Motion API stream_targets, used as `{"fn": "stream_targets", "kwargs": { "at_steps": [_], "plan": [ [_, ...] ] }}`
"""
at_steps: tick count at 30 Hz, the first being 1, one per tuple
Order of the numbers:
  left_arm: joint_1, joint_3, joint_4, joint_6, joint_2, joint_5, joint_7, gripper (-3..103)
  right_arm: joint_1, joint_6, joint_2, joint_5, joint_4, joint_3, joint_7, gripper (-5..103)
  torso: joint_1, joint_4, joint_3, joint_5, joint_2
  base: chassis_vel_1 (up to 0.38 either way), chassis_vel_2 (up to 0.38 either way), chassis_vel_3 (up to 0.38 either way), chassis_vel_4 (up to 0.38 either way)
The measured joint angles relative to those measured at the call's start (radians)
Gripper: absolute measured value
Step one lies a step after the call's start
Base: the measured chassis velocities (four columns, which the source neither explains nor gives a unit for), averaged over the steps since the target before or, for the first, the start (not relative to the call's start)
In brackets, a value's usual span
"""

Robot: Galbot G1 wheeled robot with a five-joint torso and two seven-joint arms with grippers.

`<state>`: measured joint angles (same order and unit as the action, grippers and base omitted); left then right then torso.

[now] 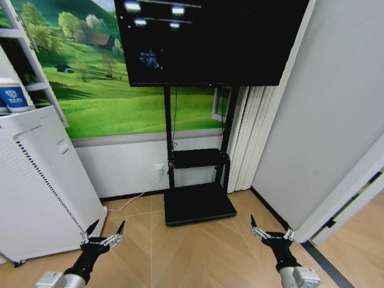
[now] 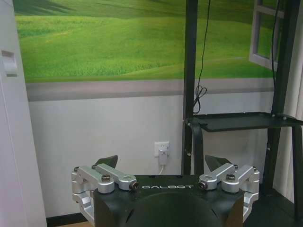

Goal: Pick up the trash bin and place the garbage on the floor into it.

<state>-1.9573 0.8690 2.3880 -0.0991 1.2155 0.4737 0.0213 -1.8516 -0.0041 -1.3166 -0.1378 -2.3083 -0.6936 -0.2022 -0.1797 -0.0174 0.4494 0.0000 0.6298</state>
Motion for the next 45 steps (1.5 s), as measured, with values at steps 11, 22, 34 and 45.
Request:
{"fn": "stream_targets", "kwargs": {
  "at_steps": [11,22,34,45],
  "plan": [
    [0.0,0.0,0.0,0.0,0.0,0.0,0.0,100,0.0,0.0,0.0,0.0,0.0,0.0,0.0,100,-0.018,0.0001,0.026,0.0,0.044,0.053,0.055,0.058,0.053],
    [0.0,0.0,0.0,0.0,0.0,0.0,0.0,100,0.0,0.0,0.0,0.0,0.0,0.0,0.0,100,-0.033,0.0007,0.047,-0.0001,0.079,0.093,0.09,0.085,0.087],
    [0.0,0.0,0.0,0.0,0.0,0.0,0.0,100,0.0,0.0,0.0,0.0,0.0,0.0,0.0,100,-0.061,0.0,0.084,0.0,0.145,0.0,0.0,0.0,0.0],
    [0.0,0.0,0.0,0.0,0.0,0.0,0.0,100,0.0,0.0,0.0,0.0,0.0,0.0,0.0,100,-0.071,0.0001,0.097,0.0,0.167,0.0,0.0,0.0,0.0]
  ]
}}
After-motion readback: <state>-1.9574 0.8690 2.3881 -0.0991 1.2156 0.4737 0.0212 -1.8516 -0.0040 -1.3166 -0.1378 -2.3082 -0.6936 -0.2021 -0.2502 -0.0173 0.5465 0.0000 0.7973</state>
